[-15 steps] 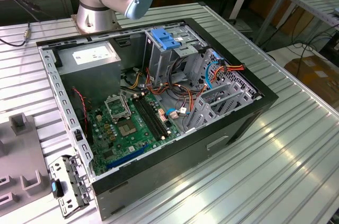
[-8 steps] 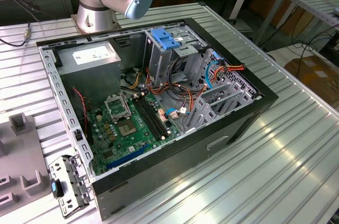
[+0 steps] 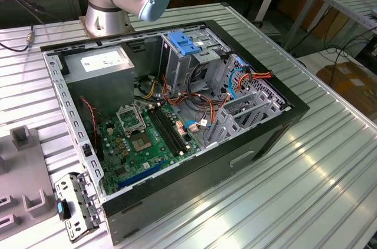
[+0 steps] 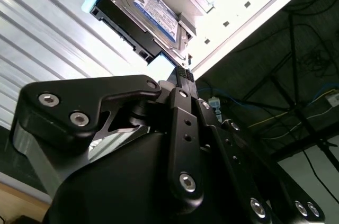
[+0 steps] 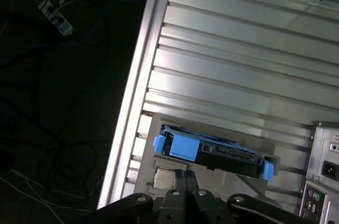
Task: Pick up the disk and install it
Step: 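Pick up the disk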
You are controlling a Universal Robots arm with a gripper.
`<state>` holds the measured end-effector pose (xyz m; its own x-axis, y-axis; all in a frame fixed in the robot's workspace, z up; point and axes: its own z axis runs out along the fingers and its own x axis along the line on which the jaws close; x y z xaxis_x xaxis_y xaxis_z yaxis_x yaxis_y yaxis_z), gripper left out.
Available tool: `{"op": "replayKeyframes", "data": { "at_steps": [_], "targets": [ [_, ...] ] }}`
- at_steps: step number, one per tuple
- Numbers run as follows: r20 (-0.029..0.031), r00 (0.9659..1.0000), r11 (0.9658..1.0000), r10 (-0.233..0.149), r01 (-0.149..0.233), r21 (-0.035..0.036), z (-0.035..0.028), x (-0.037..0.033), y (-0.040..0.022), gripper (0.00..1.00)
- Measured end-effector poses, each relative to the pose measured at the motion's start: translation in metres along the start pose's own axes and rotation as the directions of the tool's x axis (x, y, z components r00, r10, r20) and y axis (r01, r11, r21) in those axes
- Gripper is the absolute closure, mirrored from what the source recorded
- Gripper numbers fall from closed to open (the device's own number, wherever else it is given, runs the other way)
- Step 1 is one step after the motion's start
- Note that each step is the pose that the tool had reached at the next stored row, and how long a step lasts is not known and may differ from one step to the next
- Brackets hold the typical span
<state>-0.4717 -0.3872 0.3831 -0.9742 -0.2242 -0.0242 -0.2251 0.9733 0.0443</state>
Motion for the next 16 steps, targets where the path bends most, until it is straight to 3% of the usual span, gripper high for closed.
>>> {"op": "replayKeyframes", "data": {
  "at_steps": [8, 12, 16],
  "targets": [
    [-0.0019, 0.9991, 0.9991, -0.043, 0.043, -0.0011, 0.0, 0.0, 0.0, 0.89],
    [-0.0039, 0.996, 0.996, -0.089, 0.089, -0.0023, 0.0, 0.0, 0.0, 0.89],
    [-0.0047, 0.9938, 0.9938, -0.111, 0.111, -0.003, 0.0, -0.0002, 0.0, 0.89]
  ]
}}
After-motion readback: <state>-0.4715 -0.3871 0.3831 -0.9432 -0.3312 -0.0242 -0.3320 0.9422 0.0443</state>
